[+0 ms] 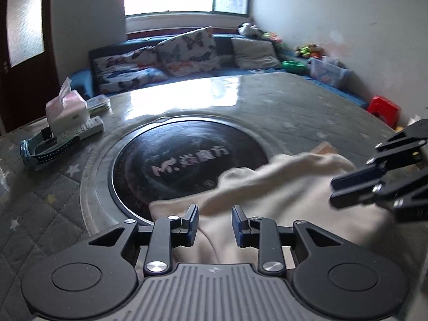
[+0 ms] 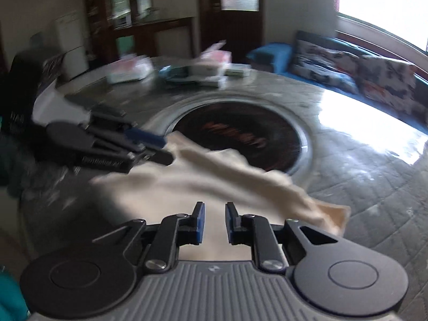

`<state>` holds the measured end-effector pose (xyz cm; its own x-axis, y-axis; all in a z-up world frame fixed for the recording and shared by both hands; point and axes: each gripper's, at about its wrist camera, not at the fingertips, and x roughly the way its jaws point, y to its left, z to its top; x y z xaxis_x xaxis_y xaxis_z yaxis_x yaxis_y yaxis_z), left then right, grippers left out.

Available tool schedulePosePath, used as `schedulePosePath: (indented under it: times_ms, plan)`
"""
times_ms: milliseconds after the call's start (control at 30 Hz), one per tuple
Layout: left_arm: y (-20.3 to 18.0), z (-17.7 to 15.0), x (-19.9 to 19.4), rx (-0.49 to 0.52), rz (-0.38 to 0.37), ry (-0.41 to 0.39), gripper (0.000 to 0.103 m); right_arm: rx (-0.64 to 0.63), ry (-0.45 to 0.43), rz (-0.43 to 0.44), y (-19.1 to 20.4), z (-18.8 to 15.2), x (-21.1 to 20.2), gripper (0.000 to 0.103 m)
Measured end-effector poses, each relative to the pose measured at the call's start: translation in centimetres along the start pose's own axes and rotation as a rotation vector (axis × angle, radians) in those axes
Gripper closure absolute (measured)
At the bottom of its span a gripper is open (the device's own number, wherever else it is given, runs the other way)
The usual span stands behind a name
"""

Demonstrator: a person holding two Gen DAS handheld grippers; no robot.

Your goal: Fold clothes

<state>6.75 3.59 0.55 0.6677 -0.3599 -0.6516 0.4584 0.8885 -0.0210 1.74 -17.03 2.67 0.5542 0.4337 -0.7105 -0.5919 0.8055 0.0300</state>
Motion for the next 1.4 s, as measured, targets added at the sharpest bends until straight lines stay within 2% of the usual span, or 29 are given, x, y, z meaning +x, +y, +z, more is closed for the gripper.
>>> schedulePosePath:
  times_ms: [200, 300, 433, 567, 733, 933, 1067, 1133, 1300, 1400]
  plan:
    - [-2.4, -1.6, -2.0, 0.063, -0.033, -0.012, 0.073, -0.089, 0.036, 0.033, 3.5, -2.5, -0.6, 0.087]
    - [-3.6, -2.4, -2.9, 0.095, -0.05, -0.019, 0.074, -0.099, 0.038, 0.009, 4.3, -3.4, 0.1, 0.085]
    - [-5.2, -3.5, -4.2, 0.137, -0.072, -0.027, 0.073, -0.071, 0.003, 0.016, 4.2, -3.2, -1.6, 0.086]
    - [-5.3, -3.0, -5.4, 0.12, -0.077, -0.072, 0.073, -0.046, -0.023, -0.071, 3.0, -3.4, -3.4, 0.086]
    - [-5.9, -4.3, -3.8, 0.152, -0.072, -0.025, 0.073, 0.028, 0.037, -0.131, 0.6, -5.2, -2.7, 0.086]
    - [-5.0, -4.3, -5.0, 0.118, -0.067, -0.037, 0.072, -0.007, 0.016, -0.095, 1.3, -4.3, -3.4, 0.086]
    - [-3.3, -4.8, -5.8, 0.055, -0.023, -0.037, 0.073, -0.086, -0.004, -0.05, 2.8, -2.9, -3.3, 0.086]
    - [-2.7, -5.5, -5.4, 0.036, -0.012, -0.017, 0.072, -0.114, -0.006, -0.024, 3.6, -2.2, -2.7, 0.086]
    - [-2.1, -5.5, -6.3, 0.03, -0.003, -0.037, 0.071, -0.173, 0.003, 0.023, 5.6, -1.1, -1.1, 0.086]
    - [-0.4, -4.8, -7.5, -0.023, 0.034, -0.044, 0.071, -0.227, -0.002, 0.064, 7.2, -0.2, -0.5, 0.079]
